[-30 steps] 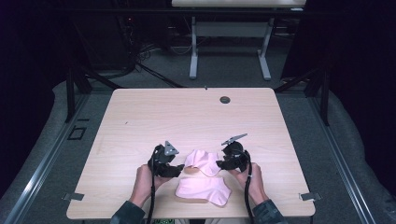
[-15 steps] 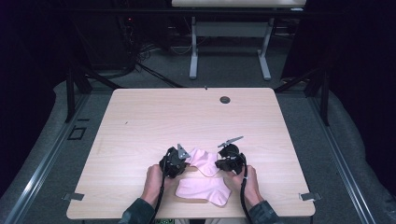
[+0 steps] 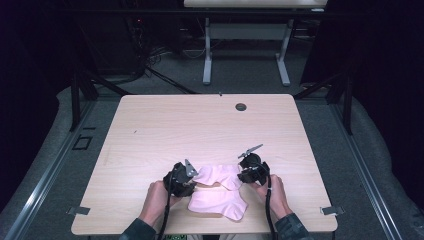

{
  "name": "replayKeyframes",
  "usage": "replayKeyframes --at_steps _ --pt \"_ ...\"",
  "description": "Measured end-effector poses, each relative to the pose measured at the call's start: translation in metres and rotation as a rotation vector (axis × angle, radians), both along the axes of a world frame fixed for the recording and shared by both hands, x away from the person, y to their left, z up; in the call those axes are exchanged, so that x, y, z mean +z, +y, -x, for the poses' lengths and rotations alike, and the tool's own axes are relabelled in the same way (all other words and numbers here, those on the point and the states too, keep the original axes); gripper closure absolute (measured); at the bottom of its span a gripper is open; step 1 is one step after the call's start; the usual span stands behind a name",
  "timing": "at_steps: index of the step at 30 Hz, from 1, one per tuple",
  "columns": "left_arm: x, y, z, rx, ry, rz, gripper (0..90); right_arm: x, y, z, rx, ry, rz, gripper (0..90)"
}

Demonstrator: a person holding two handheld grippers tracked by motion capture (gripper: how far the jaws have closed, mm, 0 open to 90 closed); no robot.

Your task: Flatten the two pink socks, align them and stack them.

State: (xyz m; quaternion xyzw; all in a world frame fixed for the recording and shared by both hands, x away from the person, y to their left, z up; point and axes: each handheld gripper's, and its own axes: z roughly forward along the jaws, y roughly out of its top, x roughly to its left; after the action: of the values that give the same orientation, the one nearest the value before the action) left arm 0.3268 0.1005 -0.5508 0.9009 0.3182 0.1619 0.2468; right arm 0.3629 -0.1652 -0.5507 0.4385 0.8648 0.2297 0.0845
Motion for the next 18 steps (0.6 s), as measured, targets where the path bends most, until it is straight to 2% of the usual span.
replayKeyframes --at_steps 1,3,4,6,7,10,11,12,13,14,17,18 --pt "0.003 0.005 -0.001 0.018 -0.004 0.024 45.6 -0.001 -0.001 0.001 -0.026 -0.021 -0.046 67.5" --pt "0.009 0.016 -0.006 0.051 0.008 0.095 42.9 0.004 -0.004 0.001 -0.028 -0.027 -0.038 66.0" --pt "0.012 0.021 -0.010 0.089 0.012 0.136 42.8 0.007 -0.006 0.000 -0.025 -0.027 -0.033 65.1" --pt "0.015 0.025 -0.016 0.128 0.009 0.153 44.2 0.010 -0.009 -0.001 -0.043 -0.032 -0.069 64.1" --pt "0.015 0.022 -0.022 0.149 0.011 0.160 45.6 0.010 -0.008 -0.003 -0.048 -0.032 -0.066 64.0" --pt "0.012 0.014 -0.029 0.159 0.024 0.144 47.8 0.008 -0.005 -0.006 -0.054 -0.018 -0.066 63.8" --pt "0.007 0.005 -0.035 0.158 0.043 0.111 49.8 0.004 0.001 -0.008 -0.042 0.008 -0.055 63.6" --pt "0.003 0.001 -0.037 0.154 0.060 0.100 50.9 0.001 0.003 -0.008 -0.046 0.007 -0.053 63.7" --pt "0.003 0.001 -0.037 0.154 0.060 0.100 52.3 0.001 0.003 -0.008 -0.046 0.007 -0.053 63.7" --pt "-0.001 -0.003 -0.039 0.152 0.075 0.080 53.2 -0.003 0.007 -0.010 -0.039 0.032 -0.037 63.7" --pt "-0.006 -0.011 -0.040 0.132 0.064 0.033 55.2 -0.004 0.009 -0.010 -0.031 0.037 -0.017 63.8" --pt "-0.008 -0.013 -0.039 0.126 0.054 0.021 55.8 -0.005 0.012 -0.009 -0.042 0.029 -0.032 63.9"
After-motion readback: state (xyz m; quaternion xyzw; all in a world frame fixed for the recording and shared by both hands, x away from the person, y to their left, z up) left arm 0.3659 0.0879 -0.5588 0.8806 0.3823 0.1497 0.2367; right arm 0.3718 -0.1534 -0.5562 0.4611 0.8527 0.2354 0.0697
